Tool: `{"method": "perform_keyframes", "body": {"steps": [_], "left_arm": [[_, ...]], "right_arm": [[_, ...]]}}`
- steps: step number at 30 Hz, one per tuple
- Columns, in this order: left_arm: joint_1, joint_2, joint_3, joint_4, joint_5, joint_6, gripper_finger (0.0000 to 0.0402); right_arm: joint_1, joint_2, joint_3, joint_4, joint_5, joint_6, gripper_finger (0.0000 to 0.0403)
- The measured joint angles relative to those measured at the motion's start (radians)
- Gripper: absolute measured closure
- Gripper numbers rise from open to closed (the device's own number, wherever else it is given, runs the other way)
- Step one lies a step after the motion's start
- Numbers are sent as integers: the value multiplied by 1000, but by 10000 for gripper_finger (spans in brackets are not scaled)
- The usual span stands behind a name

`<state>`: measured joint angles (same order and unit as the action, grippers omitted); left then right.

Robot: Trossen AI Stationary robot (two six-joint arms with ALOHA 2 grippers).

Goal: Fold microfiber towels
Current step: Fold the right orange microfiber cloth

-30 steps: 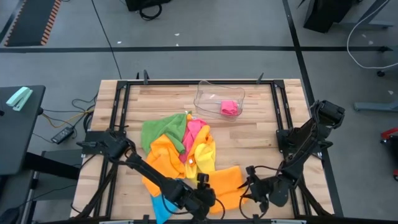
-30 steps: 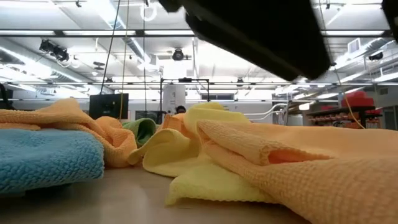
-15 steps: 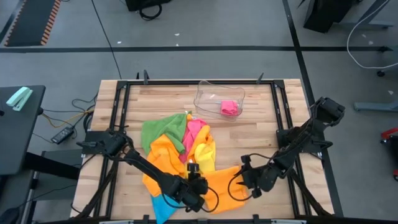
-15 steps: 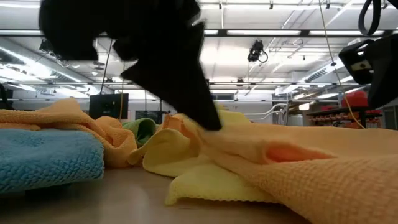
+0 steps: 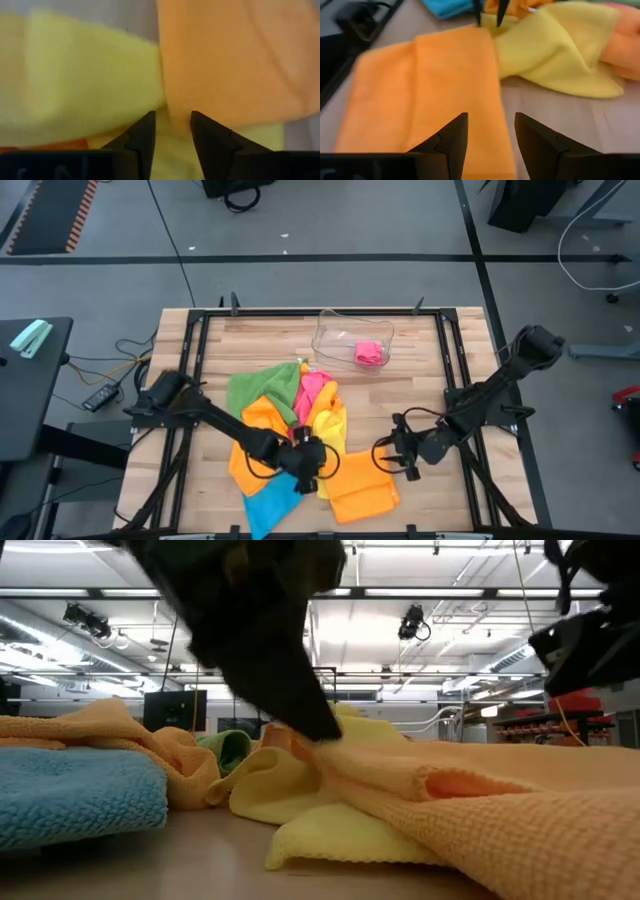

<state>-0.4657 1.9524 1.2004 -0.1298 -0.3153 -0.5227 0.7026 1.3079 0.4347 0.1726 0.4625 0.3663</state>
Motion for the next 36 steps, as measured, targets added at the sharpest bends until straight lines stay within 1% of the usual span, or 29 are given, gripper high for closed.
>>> {"method": "perform_keyframes", "body": {"steps": [3, 6, 8, 10, 13, 17, 20, 22, 24, 27, 31, 36], "left_arm": [[16, 0, -56, 119, 54, -22, 232], [30, 0, -84, 177, 117, -47, 199], [40, 0, -84, 197, 163, -64, 179], [47, 0, -84, 198, 186, -73, 164], [57, 0, -84, 219, 209, -73, 152], [76, 1, -84, 203, 230, -76, 157], [100, 13, -84, 209, 296, -76, 169], [113, 35, -83, 255, 348, -82, 175], [119, 41, -85, 256, 388, -88, 178], [118, 56, -83, 283, 400, -81, 183], [114, 57, -83, 300, 417, -49, 195], [110, 44, -82, 292, 418, -5, 228]], "right_arm": [[-32, 25, -13, 39, -1, 10, 214], [-50, 25, -10, 40, 2, 11, 183], [-59, 20, -8, 44, -2, 9, 159], [-62, 18, -8, 55, -14, 11, 137], [-60, 20, -8, 59, -47, 22, 110], [-64, 23, -8, 59, -140, 49, 91], [-83, 23, -8, 41, -153, 67, 88], [-108, 33, -8, 30, -170, 72, 88], [-140, 54, -9, 32, -219, 79, 88], [-183, 100, -8, 47, -282, 106, 88], [-206, 155, -7, 67, -288, 101, 88], [-197, 151, -4, 79, -290, 79, 88]]}}
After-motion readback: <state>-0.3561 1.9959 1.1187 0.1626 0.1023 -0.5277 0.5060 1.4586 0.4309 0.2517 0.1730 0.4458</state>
